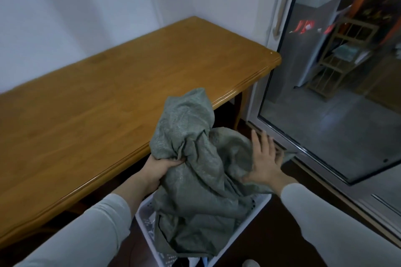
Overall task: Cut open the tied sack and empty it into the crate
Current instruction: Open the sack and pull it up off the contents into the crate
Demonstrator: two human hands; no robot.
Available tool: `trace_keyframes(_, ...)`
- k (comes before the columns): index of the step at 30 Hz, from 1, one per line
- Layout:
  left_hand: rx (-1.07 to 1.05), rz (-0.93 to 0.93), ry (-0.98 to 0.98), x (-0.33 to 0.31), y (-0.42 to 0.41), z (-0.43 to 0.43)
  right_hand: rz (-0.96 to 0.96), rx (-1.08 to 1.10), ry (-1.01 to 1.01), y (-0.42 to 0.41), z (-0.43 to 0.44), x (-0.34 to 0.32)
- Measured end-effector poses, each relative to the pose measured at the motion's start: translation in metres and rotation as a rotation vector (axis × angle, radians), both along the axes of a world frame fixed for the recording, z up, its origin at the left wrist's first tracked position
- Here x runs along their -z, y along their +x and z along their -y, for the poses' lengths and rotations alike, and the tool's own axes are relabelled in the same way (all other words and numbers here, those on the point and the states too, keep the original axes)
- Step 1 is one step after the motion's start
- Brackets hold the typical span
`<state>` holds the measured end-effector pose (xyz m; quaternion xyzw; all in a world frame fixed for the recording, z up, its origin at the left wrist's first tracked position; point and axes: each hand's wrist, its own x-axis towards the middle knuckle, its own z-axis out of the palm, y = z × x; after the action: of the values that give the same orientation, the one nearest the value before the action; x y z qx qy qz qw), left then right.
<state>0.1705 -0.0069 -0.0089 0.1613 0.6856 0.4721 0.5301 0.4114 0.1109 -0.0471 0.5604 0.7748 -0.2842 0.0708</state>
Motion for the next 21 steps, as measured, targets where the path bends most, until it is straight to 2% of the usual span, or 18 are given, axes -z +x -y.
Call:
trace_keyframes(2,0.033,0.038,-0.034,-0.001,-0.003,0.005,-0.021,0.091,-0.153,0.001,-0.007,0.018)
trace_keyframes(4,0.072,0.072,-0.063,-0.003,-0.004,0.008,-0.107,0.174,-0.217,-0.009,-0.009,0.029)
trace_keyframes(5,0.081,0.070,-0.069,-0.003,-0.005,0.011,-0.206,0.263,-0.267,-0.015,-0.007,0.028)
trace_keyframes(7,0.033,0.035,-0.060,-0.004,-0.008,0.015,-0.541,0.569,-0.396,-0.027,-0.005,0.022)
trace_keyframes(9,-0.043,-0.022,-0.047,-0.005,-0.013,0.017,-0.759,0.758,-0.411,-0.035,-0.013,0.001)
trace_keyframes(12,-0.066,-0.070,-0.039,-0.009,-0.018,0.022,-0.868,0.776,-0.299,-0.051,-0.032,-0.050)
trace_keyframes(18,-0.110,-0.132,0.011,-0.029,-0.022,0.026,-1.248,0.873,-0.297,-0.067,-0.045,-0.138)
trace_keyframes(21,-0.155,-0.127,0.054,-0.041,-0.027,0.025,-1.291,0.837,-0.175,-0.074,-0.045,-0.166)
